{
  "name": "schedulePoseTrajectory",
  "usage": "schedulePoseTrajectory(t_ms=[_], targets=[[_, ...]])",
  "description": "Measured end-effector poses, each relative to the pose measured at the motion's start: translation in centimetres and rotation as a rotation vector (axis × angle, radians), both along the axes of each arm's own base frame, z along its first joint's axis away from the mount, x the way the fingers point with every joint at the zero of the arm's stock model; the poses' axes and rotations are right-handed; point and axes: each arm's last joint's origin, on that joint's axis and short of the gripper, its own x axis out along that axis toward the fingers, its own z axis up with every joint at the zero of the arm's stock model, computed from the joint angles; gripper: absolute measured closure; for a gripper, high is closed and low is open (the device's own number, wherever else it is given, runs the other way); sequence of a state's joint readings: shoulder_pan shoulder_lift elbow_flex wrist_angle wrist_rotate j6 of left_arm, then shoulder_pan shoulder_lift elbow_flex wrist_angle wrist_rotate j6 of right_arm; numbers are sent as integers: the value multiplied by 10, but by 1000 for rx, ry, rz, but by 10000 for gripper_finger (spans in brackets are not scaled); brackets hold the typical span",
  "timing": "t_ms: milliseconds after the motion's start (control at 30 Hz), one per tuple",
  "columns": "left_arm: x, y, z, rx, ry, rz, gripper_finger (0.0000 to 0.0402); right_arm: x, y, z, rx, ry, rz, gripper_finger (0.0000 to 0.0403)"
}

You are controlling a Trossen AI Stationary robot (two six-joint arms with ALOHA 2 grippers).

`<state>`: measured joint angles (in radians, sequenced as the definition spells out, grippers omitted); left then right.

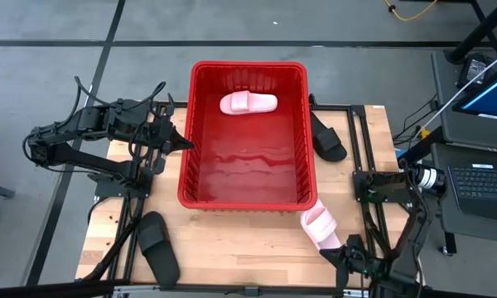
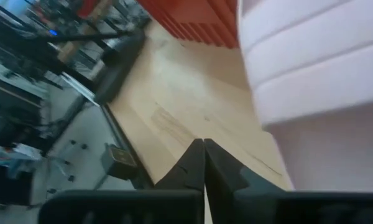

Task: Pick and place slides into bin
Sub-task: Put the pink slide into the bin

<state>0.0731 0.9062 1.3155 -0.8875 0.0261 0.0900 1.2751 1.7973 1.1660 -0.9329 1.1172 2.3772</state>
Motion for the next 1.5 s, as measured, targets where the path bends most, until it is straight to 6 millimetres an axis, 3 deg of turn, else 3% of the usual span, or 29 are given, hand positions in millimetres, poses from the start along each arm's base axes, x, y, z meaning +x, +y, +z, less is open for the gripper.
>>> schedulePoseTrajectory(t_ms=[500,700,900,1500], targets=[[0,0,0,-1,0,1,400,7,5,-2,88,20,-5,390],[0,0,0,-4,0,2,396,12,5,-5,134,116,-15,389],[0,0,0,-24,-1,13,400,14,0,-6,66,173,0,385],[0,0,0,-89,-4,55,396,13,-2,-6,18,193,11,267]])
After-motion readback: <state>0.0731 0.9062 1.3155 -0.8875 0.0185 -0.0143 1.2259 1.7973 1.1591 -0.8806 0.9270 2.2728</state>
